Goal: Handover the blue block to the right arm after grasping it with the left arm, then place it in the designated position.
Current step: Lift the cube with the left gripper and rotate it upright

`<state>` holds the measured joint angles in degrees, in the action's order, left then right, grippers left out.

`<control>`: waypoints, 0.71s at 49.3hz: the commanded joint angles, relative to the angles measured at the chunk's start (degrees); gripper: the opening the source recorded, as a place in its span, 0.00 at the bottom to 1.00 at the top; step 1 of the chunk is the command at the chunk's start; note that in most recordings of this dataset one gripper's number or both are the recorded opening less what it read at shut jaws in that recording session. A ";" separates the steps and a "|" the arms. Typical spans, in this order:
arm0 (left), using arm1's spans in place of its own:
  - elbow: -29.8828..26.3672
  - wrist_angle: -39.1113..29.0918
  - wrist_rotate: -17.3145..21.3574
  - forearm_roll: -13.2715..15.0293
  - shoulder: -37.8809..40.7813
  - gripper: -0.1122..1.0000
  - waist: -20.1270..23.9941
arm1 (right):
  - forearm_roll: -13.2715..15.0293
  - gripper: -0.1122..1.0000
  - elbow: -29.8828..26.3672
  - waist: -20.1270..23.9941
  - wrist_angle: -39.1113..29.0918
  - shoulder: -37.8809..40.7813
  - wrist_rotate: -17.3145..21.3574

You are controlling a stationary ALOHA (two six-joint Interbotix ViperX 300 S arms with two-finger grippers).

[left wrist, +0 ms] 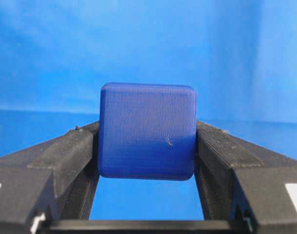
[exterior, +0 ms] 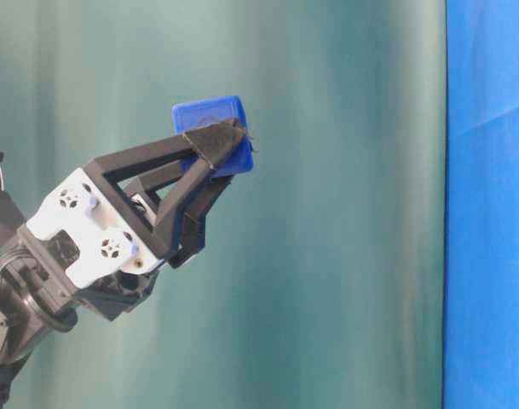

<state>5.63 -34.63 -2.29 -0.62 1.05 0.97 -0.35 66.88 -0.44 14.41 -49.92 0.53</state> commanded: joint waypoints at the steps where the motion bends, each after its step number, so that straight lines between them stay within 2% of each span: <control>1: -1.14 0.18 0.09 -0.18 -1.93 0.54 -0.18 | -0.18 0.96 -1.05 -0.09 0.18 0.26 0.09; 35: 0.18 1.32 0.09 -0.18 -2.64 0.54 -0.18 | -0.18 0.96 -1.23 0.00 0.26 0.26 0.09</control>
<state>5.80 -34.37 -2.20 -0.70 0.97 0.88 -0.35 66.88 -0.44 14.33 -49.92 0.53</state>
